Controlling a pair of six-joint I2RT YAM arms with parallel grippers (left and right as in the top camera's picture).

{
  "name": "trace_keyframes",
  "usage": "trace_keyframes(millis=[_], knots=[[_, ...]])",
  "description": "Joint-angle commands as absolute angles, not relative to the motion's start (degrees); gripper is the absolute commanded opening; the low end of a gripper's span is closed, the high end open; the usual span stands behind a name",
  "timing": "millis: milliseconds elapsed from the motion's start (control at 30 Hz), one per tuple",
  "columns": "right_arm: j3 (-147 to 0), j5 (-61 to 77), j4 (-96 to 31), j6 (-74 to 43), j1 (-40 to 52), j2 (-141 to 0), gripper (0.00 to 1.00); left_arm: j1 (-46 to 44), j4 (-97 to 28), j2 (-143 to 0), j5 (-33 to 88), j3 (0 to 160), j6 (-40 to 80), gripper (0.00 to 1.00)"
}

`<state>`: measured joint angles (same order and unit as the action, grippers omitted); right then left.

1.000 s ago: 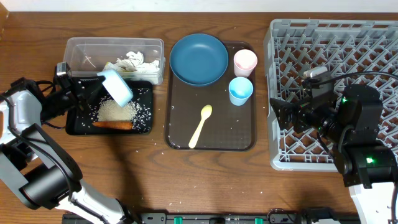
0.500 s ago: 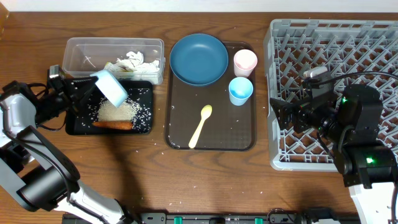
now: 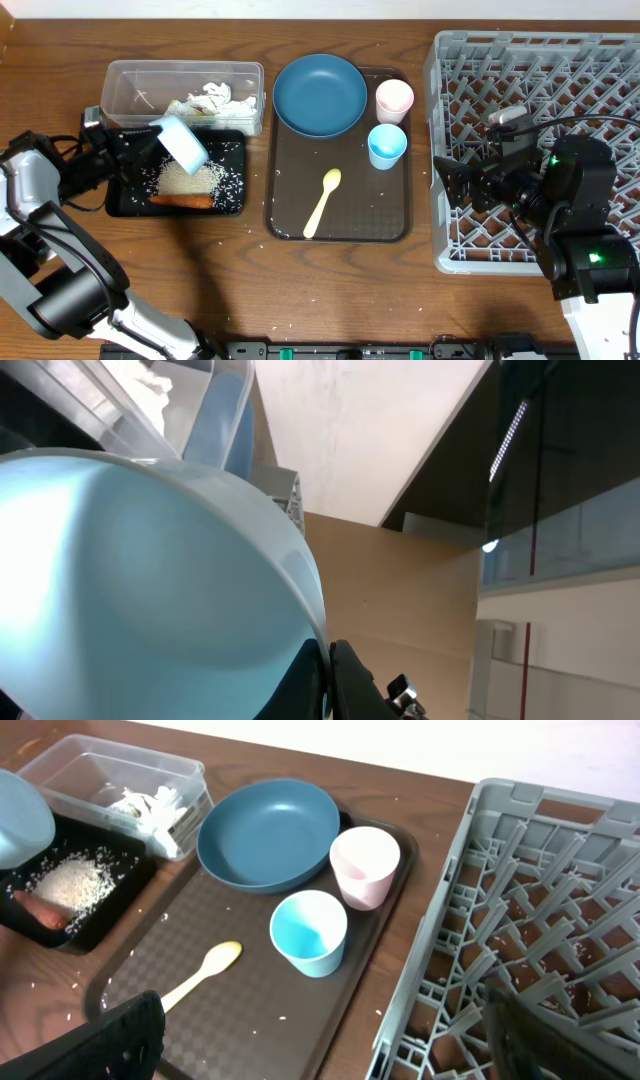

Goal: Sort waste into correct bins and load items into the dishwasher rack
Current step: 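Carry the emptied bowl with the left gripper back onto the brown tray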

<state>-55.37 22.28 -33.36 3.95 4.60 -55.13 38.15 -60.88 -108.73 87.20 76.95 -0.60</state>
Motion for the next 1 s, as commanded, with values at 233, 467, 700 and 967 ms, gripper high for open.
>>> trace_keyframes(millis=[233,467,700,967], knots=[[-56.6,22.5,-33.2,3.5,3.8,-55.1,0.99,36.5,-61.2,-107.7,89.7,76.8,-3.1,0.06],[-56.5,22.5,-33.1,3.5,3.8,-55.1,0.99,28.6,-60.5,-100.7,80.2,76.8,-4.7,0.06],[-56.6,22.5,-33.1,3.5,3.8,-55.1,0.99,11.2,-58.5,-91.2,58.2,76.8,-4.7,0.06],[-56.6,22.5,-33.0,3.4,3.8,-55.1,0.99,-17.8,-50.4,-91.3,27.6,76.8,-0.1,0.06]])
